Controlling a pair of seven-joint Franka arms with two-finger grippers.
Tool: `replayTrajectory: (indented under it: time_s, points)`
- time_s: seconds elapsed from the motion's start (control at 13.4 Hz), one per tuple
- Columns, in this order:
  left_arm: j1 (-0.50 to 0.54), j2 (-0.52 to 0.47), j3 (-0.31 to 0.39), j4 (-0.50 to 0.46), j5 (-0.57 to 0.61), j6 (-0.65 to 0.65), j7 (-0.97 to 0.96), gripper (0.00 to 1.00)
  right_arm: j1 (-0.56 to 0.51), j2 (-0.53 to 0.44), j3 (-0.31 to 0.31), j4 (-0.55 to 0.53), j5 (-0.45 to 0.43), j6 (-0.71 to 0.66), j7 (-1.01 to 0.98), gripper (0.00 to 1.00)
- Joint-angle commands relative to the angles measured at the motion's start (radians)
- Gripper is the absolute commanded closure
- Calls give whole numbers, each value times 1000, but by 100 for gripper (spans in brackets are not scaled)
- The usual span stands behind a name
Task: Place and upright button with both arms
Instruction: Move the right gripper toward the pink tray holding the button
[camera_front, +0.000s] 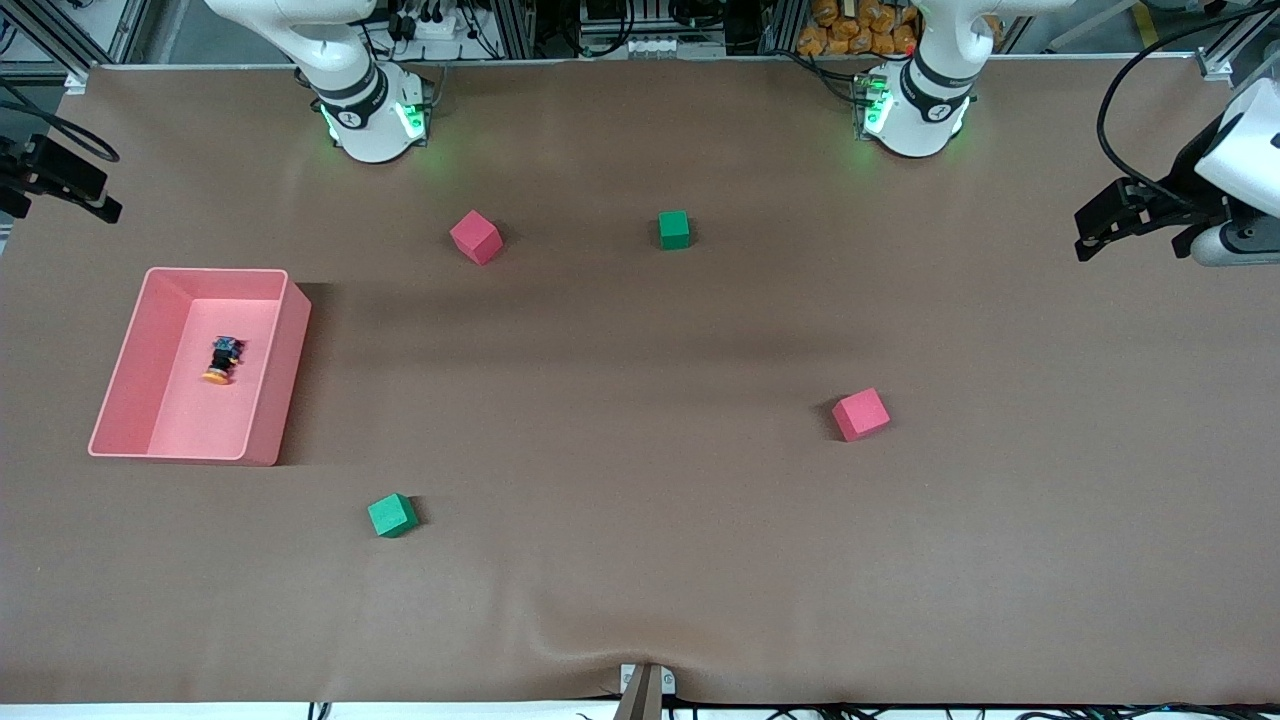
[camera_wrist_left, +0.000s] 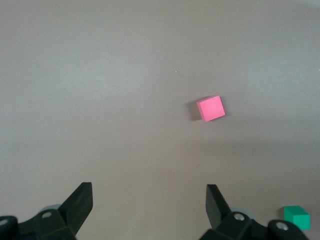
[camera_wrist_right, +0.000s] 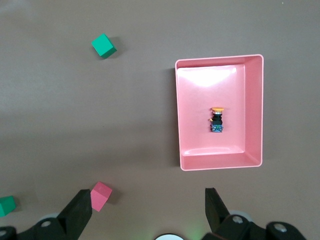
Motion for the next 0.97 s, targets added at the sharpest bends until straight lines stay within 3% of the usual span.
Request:
replayTrajectory:
  time_s: [0.0,0.9]
  points:
    - [6,9,-1,21,9,-3,-7,0,-21,-9,-4,1,7,-14,1,0]
    - [26,-3,13,20,4,-7,0,0,-32,17,-1,-11,4,-15,-2,0]
